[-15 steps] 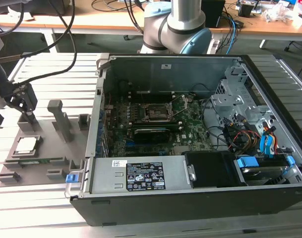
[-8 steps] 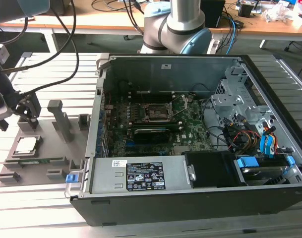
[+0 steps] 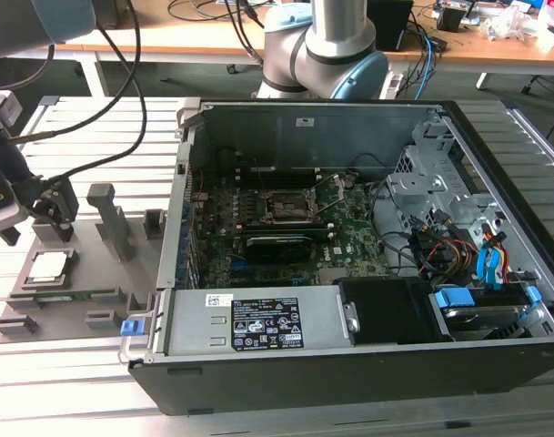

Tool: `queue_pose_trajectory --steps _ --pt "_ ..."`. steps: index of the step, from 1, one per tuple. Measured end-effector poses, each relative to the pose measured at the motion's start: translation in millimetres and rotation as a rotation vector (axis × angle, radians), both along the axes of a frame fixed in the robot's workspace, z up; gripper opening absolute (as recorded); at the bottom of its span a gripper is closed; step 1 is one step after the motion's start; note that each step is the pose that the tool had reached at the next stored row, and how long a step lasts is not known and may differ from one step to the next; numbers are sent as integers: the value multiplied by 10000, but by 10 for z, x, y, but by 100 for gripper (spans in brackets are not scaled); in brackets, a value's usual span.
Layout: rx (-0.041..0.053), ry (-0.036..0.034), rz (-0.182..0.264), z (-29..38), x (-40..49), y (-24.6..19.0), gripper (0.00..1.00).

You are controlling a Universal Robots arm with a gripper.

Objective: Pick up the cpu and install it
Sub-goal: 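Pick up the cpu and move it towards the insertion slot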

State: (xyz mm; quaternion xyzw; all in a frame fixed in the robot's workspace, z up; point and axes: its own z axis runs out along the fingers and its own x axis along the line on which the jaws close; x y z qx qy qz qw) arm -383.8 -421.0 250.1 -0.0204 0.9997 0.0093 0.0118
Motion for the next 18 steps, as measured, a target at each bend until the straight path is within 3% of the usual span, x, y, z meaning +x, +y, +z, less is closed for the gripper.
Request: queue_pose_trajectory --steps 18 --pt "0 0 0 -173 0 0 74"
